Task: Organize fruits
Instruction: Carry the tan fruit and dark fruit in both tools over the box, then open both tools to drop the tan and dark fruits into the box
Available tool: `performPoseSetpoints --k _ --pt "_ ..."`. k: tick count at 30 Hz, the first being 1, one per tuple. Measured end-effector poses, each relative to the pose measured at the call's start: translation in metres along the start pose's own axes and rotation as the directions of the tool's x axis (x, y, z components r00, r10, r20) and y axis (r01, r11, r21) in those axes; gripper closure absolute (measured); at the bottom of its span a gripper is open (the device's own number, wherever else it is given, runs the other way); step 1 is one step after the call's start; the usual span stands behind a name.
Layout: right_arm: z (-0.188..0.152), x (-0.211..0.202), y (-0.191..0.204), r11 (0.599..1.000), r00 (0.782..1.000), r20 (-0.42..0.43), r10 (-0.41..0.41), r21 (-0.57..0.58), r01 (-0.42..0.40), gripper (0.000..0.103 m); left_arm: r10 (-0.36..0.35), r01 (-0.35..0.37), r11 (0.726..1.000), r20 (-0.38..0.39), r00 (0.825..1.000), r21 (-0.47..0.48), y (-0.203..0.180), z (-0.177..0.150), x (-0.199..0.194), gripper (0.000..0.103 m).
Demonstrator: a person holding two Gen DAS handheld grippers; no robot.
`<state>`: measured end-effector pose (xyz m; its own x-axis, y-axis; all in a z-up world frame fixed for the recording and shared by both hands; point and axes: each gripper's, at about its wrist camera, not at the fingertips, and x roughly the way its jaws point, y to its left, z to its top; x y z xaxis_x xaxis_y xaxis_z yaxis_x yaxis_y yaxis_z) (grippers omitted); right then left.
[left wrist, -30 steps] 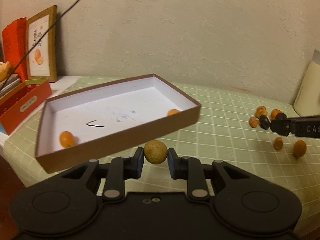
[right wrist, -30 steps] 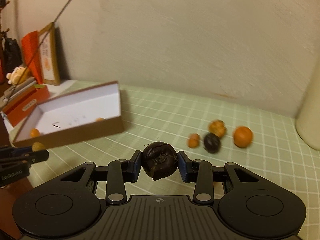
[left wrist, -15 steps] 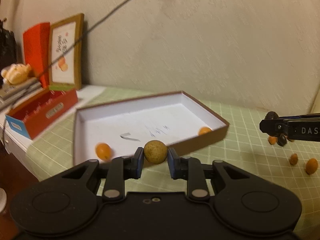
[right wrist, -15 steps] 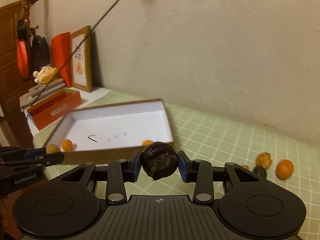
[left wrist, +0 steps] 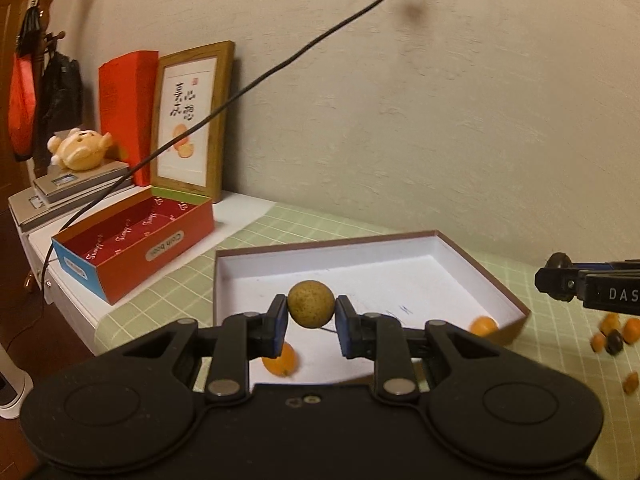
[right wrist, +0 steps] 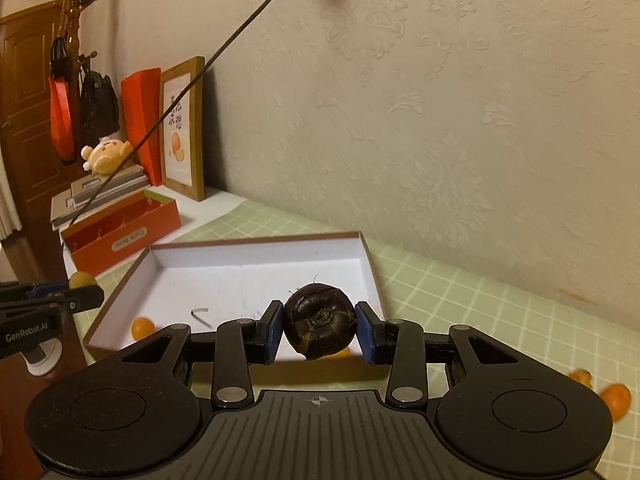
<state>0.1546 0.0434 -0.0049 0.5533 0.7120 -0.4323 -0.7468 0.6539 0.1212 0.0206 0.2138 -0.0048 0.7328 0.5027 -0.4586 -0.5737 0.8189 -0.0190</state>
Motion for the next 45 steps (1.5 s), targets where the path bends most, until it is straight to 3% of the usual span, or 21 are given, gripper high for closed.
performPoseSetpoints --k 9,23,24,25,26,27,29,45 --pt "0.009 0.060 0.004 0.998 0.998 -0.038 0.059 0.001 -0.059 0.064 0.040 -0.041 0.999 -0.018 0.999 -0.020 0.000 0.006 0.038 0.087" --pt "0.011 0.114 0.011 0.996 0.994 -0.069 0.085 0.000 -0.085 0.064 0.089 -0.093 0.993 -0.064 0.994 -0.075 0.018 0.004 0.072 0.086" --pt "0.009 0.119 0.012 0.996 0.993 -0.080 0.083 -0.006 -0.084 0.063 0.095 -0.100 0.992 -0.060 0.994 -0.079 0.020 0.004 0.073 0.074" --pt "0.008 0.122 0.013 0.998 0.994 -0.087 0.067 -0.015 -0.068 0.039 0.111 -0.116 0.990 -0.056 0.992 -0.082 0.021 0.003 0.074 0.063" --pt "0.006 0.123 0.014 0.998 0.995 -0.081 0.051 -0.020 -0.053 0.005 0.134 -0.138 0.986 -0.047 0.990 -0.088 0.023 0.003 0.074 0.031" --pt "0.004 0.120 0.013 0.999 0.998 -0.037 0.042 -0.016 -0.043 0.000 0.155 -0.157 0.983 -0.029 0.987 -0.091 0.023 0.003 0.072 0.012" --pt "0.004 0.117 0.014 0.999 1.000 -0.002 0.025 -0.030 -0.025 0.000 0.176 -0.176 0.981 -0.009 0.984 -0.079 0.023 0.004 0.068 0.010" --pt "0.005 0.119 0.007 0.999 0.999 -0.027 0.033 -0.002 -0.033 0.000 0.176 -0.178 0.980 -0.028 0.984 -0.090 0.031 0.004 0.067 0.006"
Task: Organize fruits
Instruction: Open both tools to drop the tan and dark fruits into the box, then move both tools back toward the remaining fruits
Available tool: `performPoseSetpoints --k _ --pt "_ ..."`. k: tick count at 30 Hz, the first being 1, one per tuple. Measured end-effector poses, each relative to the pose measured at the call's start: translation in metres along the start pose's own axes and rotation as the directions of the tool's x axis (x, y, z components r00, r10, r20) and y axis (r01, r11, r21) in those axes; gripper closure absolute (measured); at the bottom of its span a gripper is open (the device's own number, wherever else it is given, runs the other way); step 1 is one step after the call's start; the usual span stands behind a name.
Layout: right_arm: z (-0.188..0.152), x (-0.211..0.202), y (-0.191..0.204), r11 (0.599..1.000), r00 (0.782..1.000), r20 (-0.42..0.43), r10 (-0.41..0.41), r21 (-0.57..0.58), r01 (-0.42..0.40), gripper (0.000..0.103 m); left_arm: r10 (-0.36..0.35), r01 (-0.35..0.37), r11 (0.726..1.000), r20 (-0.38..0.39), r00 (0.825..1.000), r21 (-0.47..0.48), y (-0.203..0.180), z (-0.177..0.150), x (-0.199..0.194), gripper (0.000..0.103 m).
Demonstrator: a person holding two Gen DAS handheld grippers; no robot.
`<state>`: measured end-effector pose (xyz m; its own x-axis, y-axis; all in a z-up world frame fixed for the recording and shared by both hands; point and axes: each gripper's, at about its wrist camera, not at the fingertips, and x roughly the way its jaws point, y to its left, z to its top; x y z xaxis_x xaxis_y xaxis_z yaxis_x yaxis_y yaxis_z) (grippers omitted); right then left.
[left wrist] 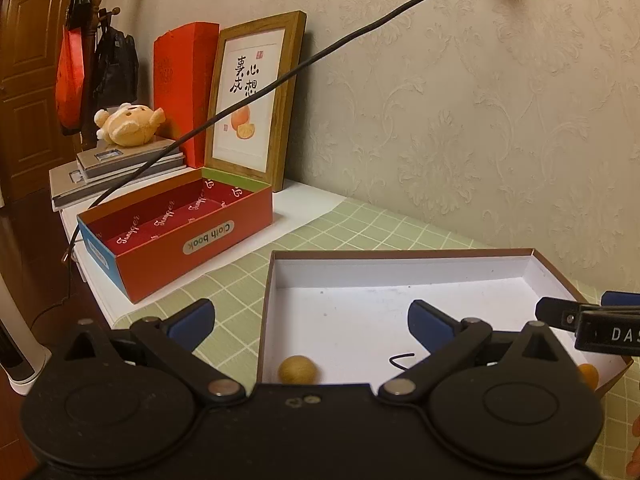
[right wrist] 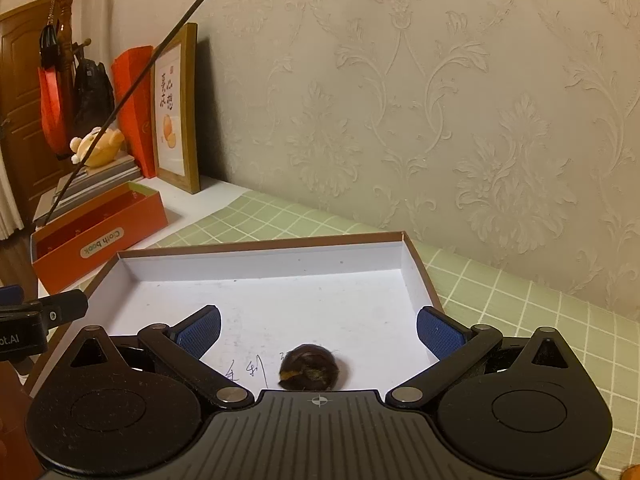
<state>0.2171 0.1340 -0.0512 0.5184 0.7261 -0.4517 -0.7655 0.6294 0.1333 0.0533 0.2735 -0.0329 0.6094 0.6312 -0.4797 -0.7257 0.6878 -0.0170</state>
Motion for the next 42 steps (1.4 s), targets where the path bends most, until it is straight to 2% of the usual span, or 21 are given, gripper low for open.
performPoseSetpoints --k 14,20,26,33,42 --pt "0.002 -0.009 -0.006 1.000 1.000 -0.001 -0.011 0.001 0.011 0.000 -0.023 0.023 1.000 -0.005 1.000 -0.001 -0.002 0.003 -0.008 0.006" --pt "0.004 -0.046 -0.023 0.999 0.998 0.044 -0.043 0.029 0.041 0.000 -0.084 0.083 0.994 0.008 0.996 0.066 -0.020 0.002 -0.029 0.006" --pt "-0.003 -0.104 -0.057 0.987 0.989 0.087 -0.118 0.123 0.107 0.000 -0.143 0.141 0.988 0.028 0.989 0.060 -0.037 0.000 -0.056 0.006" --pt "-0.021 -0.175 -0.088 0.964 0.965 0.128 -0.227 0.167 0.205 0.000 -0.267 0.266 0.956 -0.006 0.964 0.121 -0.062 -0.015 -0.088 0.006" --pt "-0.058 -0.246 -0.133 0.917 0.924 0.099 -0.370 0.194 0.347 0.000 -0.368 0.365 0.914 -0.014 0.930 0.179 -0.103 -0.029 -0.108 0.006"
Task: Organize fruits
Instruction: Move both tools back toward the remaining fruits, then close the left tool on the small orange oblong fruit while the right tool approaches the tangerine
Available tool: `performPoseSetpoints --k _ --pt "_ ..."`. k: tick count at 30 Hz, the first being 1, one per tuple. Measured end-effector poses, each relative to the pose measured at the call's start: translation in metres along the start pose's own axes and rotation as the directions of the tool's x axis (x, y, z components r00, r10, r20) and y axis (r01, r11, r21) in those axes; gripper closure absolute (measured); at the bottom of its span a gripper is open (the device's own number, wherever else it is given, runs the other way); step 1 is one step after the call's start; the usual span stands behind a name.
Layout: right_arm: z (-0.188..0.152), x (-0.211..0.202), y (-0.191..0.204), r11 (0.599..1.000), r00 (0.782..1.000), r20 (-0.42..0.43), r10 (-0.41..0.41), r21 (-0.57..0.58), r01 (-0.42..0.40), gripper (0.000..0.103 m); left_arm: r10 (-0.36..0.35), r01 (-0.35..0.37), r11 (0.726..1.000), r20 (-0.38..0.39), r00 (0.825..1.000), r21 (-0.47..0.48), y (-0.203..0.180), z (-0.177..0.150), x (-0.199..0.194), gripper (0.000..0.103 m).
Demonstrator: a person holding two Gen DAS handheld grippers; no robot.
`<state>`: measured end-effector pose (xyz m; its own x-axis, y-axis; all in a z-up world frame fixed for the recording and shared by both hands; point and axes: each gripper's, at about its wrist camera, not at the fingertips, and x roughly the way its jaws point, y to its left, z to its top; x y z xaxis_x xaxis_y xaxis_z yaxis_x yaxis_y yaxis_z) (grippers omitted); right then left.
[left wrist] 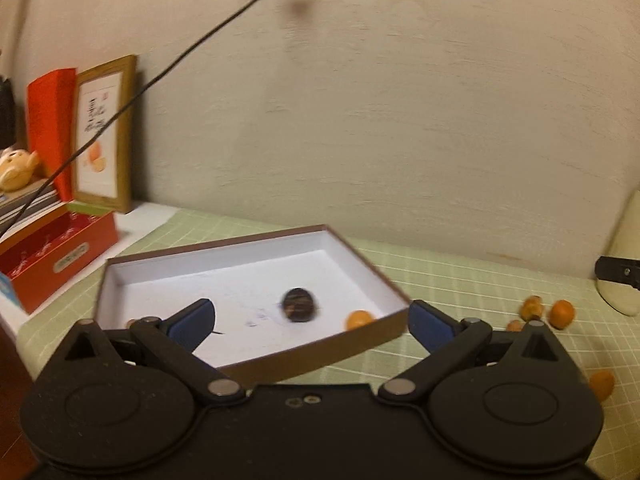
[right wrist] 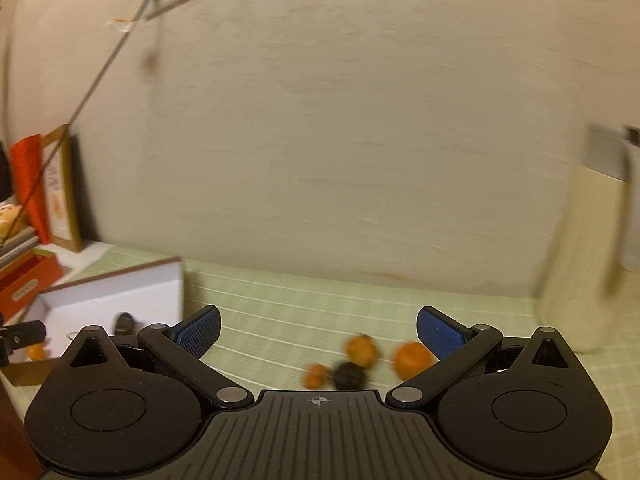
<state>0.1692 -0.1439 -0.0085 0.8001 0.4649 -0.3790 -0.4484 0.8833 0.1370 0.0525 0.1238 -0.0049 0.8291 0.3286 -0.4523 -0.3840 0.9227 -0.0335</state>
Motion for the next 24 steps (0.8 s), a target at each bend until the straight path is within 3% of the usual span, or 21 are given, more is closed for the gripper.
performPoseSetpoints --k 11,24 --pt "-0.011 -0.024 -0.054 0.991 0.991 -0.030 -0.133 0.021 0.133 0.000 -0.127 0.132 0.986 -0.053 0.990 0.099 -0.071 -0.017 0.012 0.007" --pt "-0.028 -0.046 -0.097 0.972 0.970 -0.082 -0.230 0.027 0.233 0.000 -0.213 0.230 0.963 -0.121 0.970 0.144 -0.123 -0.033 0.026 0.024"
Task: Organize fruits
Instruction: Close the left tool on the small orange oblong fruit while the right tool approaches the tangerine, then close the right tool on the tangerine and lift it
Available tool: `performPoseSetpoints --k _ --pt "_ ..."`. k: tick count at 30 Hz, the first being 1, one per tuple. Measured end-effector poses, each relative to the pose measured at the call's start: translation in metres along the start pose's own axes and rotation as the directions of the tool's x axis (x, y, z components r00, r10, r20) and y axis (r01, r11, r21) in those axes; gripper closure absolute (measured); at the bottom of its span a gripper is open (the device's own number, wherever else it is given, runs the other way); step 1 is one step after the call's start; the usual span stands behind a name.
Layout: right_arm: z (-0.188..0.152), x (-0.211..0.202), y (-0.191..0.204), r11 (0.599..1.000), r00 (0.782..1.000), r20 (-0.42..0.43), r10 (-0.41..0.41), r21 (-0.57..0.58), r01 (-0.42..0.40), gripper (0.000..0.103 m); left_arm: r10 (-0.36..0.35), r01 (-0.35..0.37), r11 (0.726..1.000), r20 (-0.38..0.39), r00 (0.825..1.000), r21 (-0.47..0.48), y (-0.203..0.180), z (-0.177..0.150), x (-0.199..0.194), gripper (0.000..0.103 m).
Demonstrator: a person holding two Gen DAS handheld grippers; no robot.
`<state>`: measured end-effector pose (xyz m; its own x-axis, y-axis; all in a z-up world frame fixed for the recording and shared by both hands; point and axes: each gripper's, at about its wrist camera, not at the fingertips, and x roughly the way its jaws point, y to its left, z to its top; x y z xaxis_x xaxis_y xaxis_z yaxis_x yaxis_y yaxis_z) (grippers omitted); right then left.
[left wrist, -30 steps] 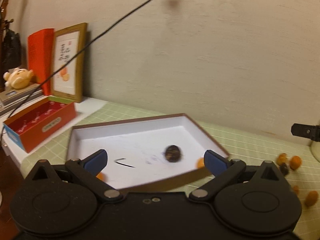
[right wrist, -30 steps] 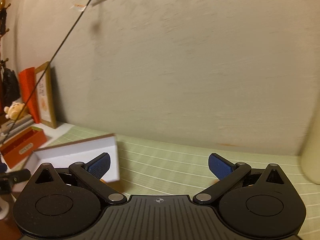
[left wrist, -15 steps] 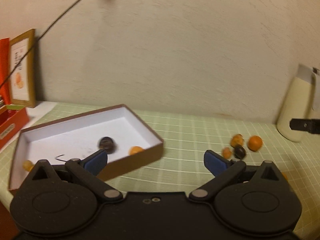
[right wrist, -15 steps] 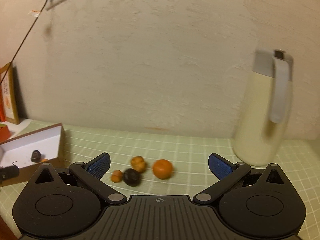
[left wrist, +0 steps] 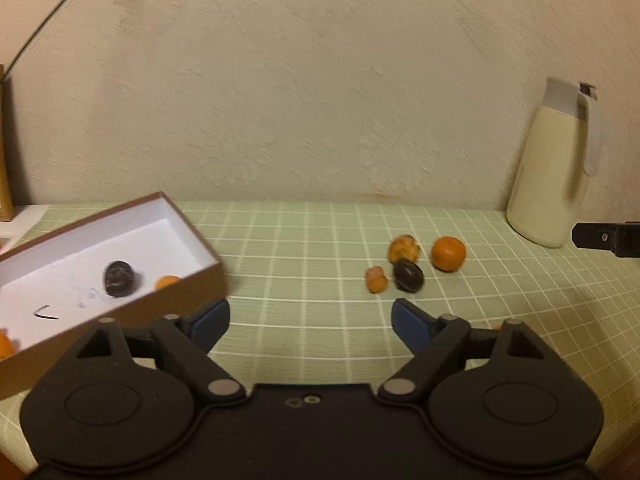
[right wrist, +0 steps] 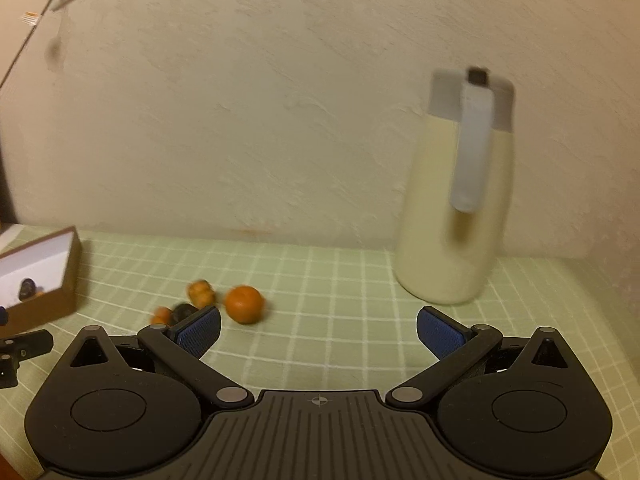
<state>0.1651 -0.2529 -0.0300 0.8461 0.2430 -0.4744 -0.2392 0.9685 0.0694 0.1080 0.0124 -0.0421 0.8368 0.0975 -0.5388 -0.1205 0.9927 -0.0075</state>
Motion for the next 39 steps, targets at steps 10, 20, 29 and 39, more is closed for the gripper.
performPoseSetpoints --k 10,20,29,39 --pt "-0.012 -0.005 -0.047 0.990 0.993 -0.044 -0.110 0.078 0.113 0.000 -0.074 0.077 0.996 -0.069 0.995 0.038 -0.045 -0.008 0.033 0.039" --pt "-0.029 -0.013 -0.089 0.978 0.982 -0.084 -0.170 0.106 0.179 0.000 -0.122 0.129 0.990 -0.113 0.986 0.056 -0.083 -0.015 0.063 0.055" --pt "-0.038 -0.018 -0.111 0.970 0.975 -0.104 -0.196 0.122 0.208 0.000 -0.105 0.119 0.990 -0.158 0.982 0.079 -0.094 -0.020 0.079 0.090" --pt "-0.034 -0.010 -0.086 0.986 0.986 -0.113 -0.121 0.098 0.132 0.000 -0.092 0.100 0.994 -0.126 0.988 0.055 -0.065 -0.008 0.052 0.090"
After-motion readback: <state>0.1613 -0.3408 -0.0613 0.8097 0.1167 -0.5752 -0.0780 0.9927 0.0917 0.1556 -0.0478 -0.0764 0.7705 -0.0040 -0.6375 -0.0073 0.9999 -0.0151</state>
